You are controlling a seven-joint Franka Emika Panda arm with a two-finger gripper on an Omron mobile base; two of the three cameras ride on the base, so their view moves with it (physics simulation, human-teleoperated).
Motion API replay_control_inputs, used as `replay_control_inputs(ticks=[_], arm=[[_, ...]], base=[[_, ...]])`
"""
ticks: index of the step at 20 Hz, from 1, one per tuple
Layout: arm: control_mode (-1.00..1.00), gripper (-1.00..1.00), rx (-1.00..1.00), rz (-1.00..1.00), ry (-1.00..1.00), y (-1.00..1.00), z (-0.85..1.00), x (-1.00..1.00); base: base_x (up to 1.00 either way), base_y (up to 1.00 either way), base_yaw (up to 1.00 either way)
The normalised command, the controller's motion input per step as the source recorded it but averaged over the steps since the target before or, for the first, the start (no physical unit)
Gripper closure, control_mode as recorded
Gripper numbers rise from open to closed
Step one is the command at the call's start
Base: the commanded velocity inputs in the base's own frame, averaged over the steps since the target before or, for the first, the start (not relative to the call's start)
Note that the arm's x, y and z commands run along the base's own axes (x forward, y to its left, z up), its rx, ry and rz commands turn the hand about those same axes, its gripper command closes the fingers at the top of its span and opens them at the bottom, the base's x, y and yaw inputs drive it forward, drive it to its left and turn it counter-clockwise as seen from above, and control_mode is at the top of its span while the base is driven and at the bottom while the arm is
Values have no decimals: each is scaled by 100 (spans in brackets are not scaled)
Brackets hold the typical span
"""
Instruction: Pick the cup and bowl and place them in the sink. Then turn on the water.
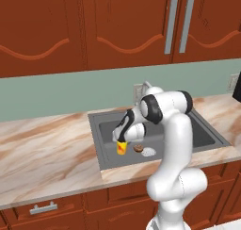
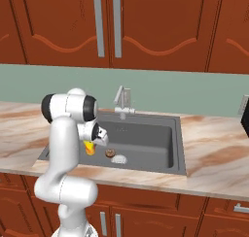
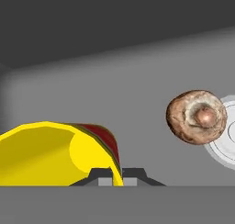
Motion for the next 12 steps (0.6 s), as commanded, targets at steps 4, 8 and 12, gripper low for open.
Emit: replay_control_inputs(ticks=[4, 8, 12], arm=[[-100, 100, 0, 0, 0, 6, -41, 13], [-100, 100, 0, 0, 1, 0, -34, 0], [-100, 100, 0, 0, 1, 0, -32, 0]], base=[[0, 0, 0], [0, 0, 0], [0, 0, 0]])
